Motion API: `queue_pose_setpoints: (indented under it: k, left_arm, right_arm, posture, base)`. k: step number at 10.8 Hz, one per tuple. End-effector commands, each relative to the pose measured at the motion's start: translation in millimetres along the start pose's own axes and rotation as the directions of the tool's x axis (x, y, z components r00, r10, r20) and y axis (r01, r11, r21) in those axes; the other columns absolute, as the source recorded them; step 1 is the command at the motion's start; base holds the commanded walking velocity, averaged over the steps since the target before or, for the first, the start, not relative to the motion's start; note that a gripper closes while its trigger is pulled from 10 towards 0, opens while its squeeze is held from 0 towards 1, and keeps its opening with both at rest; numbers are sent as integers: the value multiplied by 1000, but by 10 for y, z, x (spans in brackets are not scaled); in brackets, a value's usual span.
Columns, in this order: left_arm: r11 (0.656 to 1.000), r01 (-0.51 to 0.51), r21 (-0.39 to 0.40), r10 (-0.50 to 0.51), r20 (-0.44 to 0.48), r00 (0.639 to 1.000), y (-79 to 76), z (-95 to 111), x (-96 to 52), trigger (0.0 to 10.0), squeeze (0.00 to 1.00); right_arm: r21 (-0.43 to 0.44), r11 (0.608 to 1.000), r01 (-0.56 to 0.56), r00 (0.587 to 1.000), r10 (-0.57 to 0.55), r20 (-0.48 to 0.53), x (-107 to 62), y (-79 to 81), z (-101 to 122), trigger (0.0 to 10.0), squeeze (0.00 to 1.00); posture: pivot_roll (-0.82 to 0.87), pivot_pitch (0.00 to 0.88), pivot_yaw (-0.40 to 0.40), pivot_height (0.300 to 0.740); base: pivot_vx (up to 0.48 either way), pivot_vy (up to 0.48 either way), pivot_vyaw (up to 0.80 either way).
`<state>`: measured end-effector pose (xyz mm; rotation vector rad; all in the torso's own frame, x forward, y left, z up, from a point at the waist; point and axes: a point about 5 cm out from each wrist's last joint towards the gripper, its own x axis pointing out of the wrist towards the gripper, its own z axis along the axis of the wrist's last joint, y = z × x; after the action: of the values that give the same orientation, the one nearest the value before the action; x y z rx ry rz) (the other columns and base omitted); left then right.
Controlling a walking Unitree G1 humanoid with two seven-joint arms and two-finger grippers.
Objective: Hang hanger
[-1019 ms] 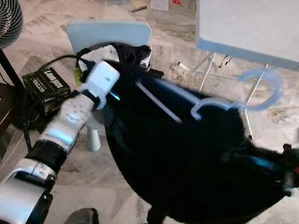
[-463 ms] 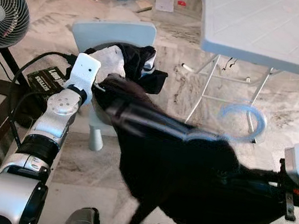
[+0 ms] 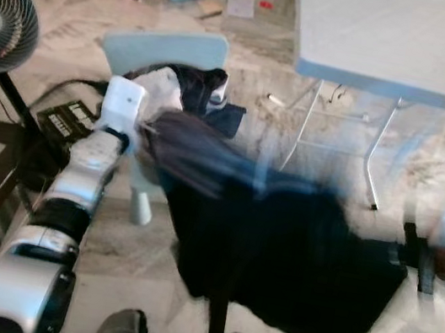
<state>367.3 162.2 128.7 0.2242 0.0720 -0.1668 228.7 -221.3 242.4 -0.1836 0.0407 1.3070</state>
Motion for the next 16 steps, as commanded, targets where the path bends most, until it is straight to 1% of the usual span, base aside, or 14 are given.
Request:
queue_pose_setpoints:
  k: [1,2,3,4,5,6,8,9,10,11,12,13,14,16]
  left_arm:
    - [999,49,-1,-49,-63,997,-143,-154,-50,10000,0]
    - [995,104,-5,-104,-64,993,-296,-177,-81,10000,90]
    - [969,248,0,-247,-66,967,-589,-222,-152,10000,1000]
    - [948,317,21,-315,-73,946,-702,-243,-192,10000,1000]
    - [873,466,141,-456,-101,884,-921,-324,-313,10000,1000]
    - [836,508,205,-496,-113,861,-980,-340,-363,10000,1000]
    - [799,547,251,-533,-126,837,-989,-333,-405,10000,1000]
    - [749,580,321,-571,-132,810,-981,-311,-465,10000,1000]
    - [731,587,349,-582,-131,803,-969,-301,-498,10000,1000]
    - [684,631,366,-637,-121,761,-980,-262,-582,10000,1000]
    - [602,689,403,-706,-134,695,-998,-227,-697,10000,1000]
    - [596,715,364,-722,-145,676,-995,-216,-740,10000,1000]
    - [587,704,401,-721,-137,679,-979,-184,-746,10000,1000]
    - [629,628,458,-693,-35,720,-830,15,-683,10000,1000]
  right_arm:
    - [-10,999,49,987,-46,154,18,-37,177,10000,0]
    - [18,997,78,971,-80,223,97,-72,195,10000,0]
    - [27,978,205,955,-206,213,281,-202,89,10000,0]
    - [23,964,267,950,-267,160,354,-273,-16,10000,0]
    - [-70,943,326,945,-327,-3,535,-336,-370,10000,0]
    - [-90,934,345,933,-352,-75,579,-368,-623,10000,0]
    - [-157,898,411,886,-434,-163,526,-514,-843,10000,0]
    - [-318,847,426,819,-510,-262,410,-665,-968,10000,0]
    - [-411,811,417,778,-552,-300,348,-746,-1017,10000,0]
    - [-502,778,378,747,-577,-331,290,-808,-1061,10000,0]
    - [-567,751,338,733,-588,-342,234,-830,-1081,10000,0]
    - [-611,722,326,714,-611,-342,208,-847,-1103,10000,0]
    - [-613,716,335,710,-619,-335,203,-849,-1136,10000,0]
    - [-592,783,191,773,-492,-400,160,-697,-1234,10000,0]
  posture:
    - [-141,126,-37,740]
    - [-132,127,-39,740]
    - [-124,129,-39,740]
    - [-114,128,-39,740]
    - [-116,126,-34,740]
    - [-114,125,-31,740]
    - [-105,120,-35,740]
    - [-99,116,-43,740]
    - [-97,117,-45,740]
    - [-92,120,-45,740]
    - [-90,118,-46,740]
    - [-87,119,-44,740]
    - [-87,119,-44,740]
    - [-85,119,-44,740]
  base:
    - [0,0,0]
    - [0,0,0]
    - [0,0,0]
    - [0,0,0]
    - [0,0,0]
    - [0,0,0]
    - [0,0,0]
    - [0,0,0]
    - [0,0,0]
    - [0,0,0]
    - [0,0,0]
    - [0,0,0]
    - [0,0,0]
    - [0,0,0]
